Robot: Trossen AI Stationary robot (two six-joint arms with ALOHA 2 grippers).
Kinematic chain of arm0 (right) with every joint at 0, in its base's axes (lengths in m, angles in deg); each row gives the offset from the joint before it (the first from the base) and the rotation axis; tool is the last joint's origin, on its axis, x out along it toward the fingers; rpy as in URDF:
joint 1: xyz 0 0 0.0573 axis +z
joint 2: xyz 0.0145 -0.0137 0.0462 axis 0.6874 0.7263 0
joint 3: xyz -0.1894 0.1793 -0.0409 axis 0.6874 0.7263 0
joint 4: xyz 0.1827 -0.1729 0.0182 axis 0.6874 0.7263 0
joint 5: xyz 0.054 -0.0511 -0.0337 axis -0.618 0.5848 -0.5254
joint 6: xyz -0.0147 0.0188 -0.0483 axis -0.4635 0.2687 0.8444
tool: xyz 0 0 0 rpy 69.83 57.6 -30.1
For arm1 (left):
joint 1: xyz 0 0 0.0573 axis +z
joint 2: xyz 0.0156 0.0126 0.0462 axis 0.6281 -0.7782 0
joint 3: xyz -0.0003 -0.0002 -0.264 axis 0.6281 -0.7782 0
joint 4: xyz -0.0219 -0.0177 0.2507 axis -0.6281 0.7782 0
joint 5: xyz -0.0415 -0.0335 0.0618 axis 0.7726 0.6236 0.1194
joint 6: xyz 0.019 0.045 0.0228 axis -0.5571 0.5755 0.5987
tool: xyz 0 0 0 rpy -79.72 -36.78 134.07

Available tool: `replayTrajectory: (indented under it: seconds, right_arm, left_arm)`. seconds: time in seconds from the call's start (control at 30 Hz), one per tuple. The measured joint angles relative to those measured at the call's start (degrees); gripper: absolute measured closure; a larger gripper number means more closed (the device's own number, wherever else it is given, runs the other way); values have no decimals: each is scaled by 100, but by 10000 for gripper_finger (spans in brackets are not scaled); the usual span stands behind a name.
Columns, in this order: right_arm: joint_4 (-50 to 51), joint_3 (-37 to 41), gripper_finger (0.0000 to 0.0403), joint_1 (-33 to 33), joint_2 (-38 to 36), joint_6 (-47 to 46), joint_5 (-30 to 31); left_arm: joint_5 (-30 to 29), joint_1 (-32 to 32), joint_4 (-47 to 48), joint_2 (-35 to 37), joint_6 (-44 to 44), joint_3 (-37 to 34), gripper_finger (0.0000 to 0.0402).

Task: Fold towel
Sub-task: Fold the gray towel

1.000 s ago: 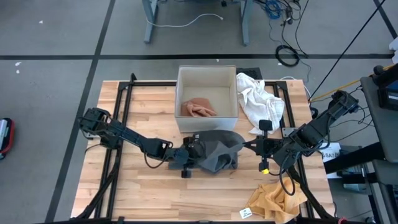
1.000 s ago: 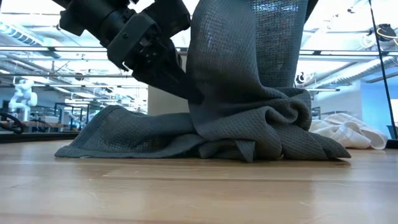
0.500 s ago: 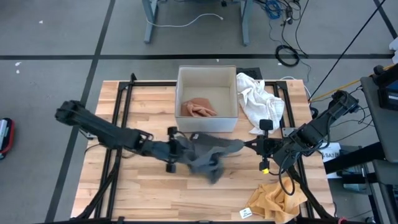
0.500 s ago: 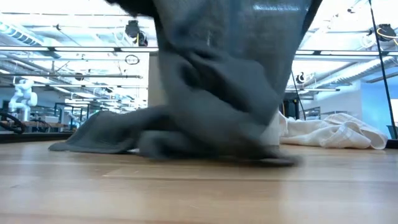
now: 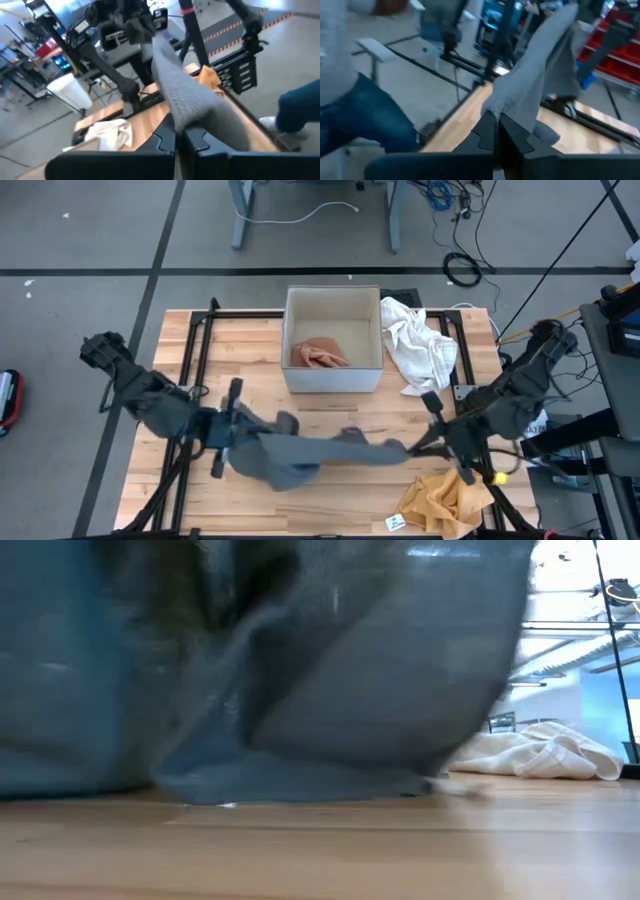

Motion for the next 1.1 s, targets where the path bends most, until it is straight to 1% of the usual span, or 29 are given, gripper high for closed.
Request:
replayTrajectory:
  seconds: [0.03,0.1,0.17,0.23,0.33,0.4,0.47,0.53,0.67,0.77,0.83,0.97,1.1]
  right_arm:
    - [107,-84,403,65,2,-60,85]
    - [553,-253,403,167,9,-396,486]
    - [1231,-369,403,203,24,-917,938]
    - [2048,-415,403,183,38,-1574,1198]
    - [3107,-417,403,83,43,-2666,1361]
    - [3694,-417,403,20,41,-3325,1393]
    - [4105,-417,403,-16,63,-3810,1423]
    - [4334,-417,403,-18,100,-4053,1503]
    - [4226,-419,403,-16,174,-3976,1512]
    - [3900,-419,403,-14,226,-3675,1525]
    - [3643,-419,403,-12,270,-3429,1504]
    - [3106,-421,403,-16,394,-2805,1387]
    - [2588,-423,403,-73,579,-2109,1353]
  left_arm:
    - [-128,-24,104,-1,3,4,401]
    - [-473,14,488,-23,-86,-3,401]
    - [-687,206,942,-139,-382,-63,401]
    - [-748,472,1233,-314,-701,-194,401]
    - [-691,823,1325,-639,-1040,-470,401]
    - [-672,1017,1317,-841,-1079,-611,401]
    - [-671,1177,1406,-1052,-1079,-684,400]
    - [-703,1348,1576,-1273,-1080,-695,400]
    - [-859,1573,1649,-1464,-1083,-704,400]
    - [-860,1638,1643,-1468,-1217,-702,399]
    - [-858,1643,1645,-1470,-1214,-702,390]
    - [-861,1558,1548,-1406,-1109,-701,342]
    - [-837,1510,1048,-1366,-1039,-697,285]
